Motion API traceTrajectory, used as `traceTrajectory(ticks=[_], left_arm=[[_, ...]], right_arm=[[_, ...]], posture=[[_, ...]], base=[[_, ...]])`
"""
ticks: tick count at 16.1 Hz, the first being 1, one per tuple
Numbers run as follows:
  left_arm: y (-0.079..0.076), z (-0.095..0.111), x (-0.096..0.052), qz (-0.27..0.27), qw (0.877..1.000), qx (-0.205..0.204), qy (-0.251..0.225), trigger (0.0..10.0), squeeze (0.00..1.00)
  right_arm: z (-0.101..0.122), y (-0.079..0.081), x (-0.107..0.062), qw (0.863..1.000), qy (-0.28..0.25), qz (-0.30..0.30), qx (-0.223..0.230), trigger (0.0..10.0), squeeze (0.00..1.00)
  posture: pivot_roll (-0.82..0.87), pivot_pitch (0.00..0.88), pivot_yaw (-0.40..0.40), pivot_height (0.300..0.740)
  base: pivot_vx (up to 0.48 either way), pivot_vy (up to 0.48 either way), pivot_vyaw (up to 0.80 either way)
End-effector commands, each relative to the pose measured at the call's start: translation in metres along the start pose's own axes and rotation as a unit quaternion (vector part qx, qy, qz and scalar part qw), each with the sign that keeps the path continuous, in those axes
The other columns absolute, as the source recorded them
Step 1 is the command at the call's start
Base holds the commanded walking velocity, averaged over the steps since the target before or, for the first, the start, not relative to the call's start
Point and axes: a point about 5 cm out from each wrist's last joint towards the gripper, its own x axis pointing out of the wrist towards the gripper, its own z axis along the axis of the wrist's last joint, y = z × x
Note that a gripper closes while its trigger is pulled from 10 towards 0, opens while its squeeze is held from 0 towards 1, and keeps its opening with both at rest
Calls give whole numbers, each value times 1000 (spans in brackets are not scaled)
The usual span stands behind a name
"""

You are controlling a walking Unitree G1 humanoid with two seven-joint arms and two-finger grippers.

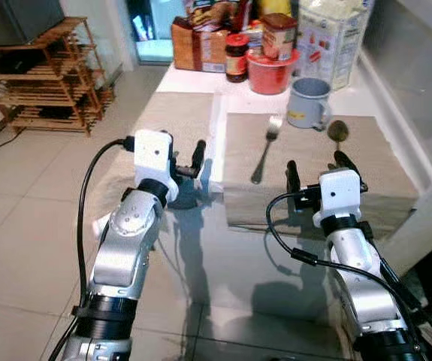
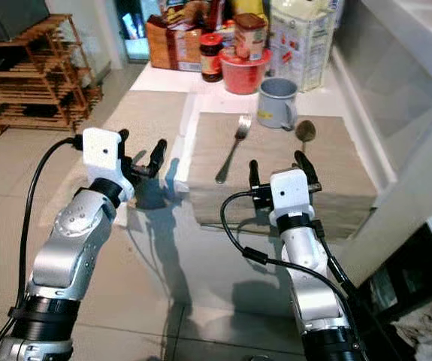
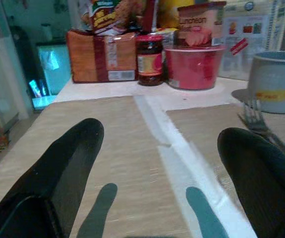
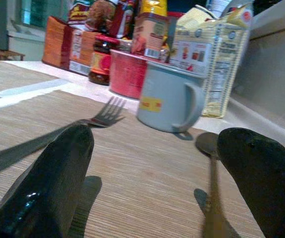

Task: Setting the table

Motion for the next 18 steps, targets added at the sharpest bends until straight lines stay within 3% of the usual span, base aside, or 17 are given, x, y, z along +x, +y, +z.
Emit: traceTrajectory(ticks=[1, 5, 10, 12, 18], left_arm=[[0, 0, 2, 0, 1000, -3, 0, 10000, 0], [0, 0, 4, 7, 1000, -8, 0, 10000, 0], [7, -2, 10, 24, 1000, 12, 15, 10000, 0], [9, -4, 19, 14, 999, 10, 34, 10000, 0], [11, 1, 68, -18, 996, 34, 80, 10000, 0]], right_arm=[[2, -3, 1, 1000, -3, -4, -6, 10000, 0], [0, -4, 1, 1000, 7, -6, -8, 10000, 0], [1, -2, 3, 1000, 4, 1, -14, 10000, 0], [2, -2, 4, 1000, 2, 2, -14, 10000, 0], [9, -2, -4, 1000, -10, 7, -14, 10000, 0]], posture=[[-88, 0, 70, 740], [-94, 0, 69, 740], [-91, 0, 65, 740], [-90, 0, 62, 740], [-123, 0, 79, 740]], base=[[0, -469, 0], [0, -451, -600], [0, 0, 0], [0, 0, 0], [0, 0, 0]])
